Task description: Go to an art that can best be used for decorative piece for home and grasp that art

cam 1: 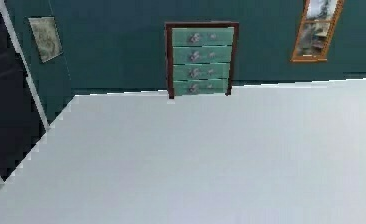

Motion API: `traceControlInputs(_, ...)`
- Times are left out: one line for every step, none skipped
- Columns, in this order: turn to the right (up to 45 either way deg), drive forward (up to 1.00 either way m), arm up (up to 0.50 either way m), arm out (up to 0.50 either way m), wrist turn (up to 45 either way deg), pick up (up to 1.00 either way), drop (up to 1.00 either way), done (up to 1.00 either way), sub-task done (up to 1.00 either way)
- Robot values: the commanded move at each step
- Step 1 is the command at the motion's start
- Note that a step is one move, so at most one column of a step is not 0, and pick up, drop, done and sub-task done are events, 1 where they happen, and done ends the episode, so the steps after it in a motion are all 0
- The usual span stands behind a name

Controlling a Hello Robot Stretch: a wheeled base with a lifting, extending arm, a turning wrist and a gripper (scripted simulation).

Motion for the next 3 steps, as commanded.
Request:
traceControlInputs(0.0,0.4,0.0,0.0,0.0,0.0,0.0,0.0,0.0)
traceControlInputs(45.0,0.0,0.0,0.0,0.0,0.0,0.0,0.0,0.0)
traceControlInputs(15.0,0.0,0.0,0.0,0.0,0.0,0.0,0.0,0.0)
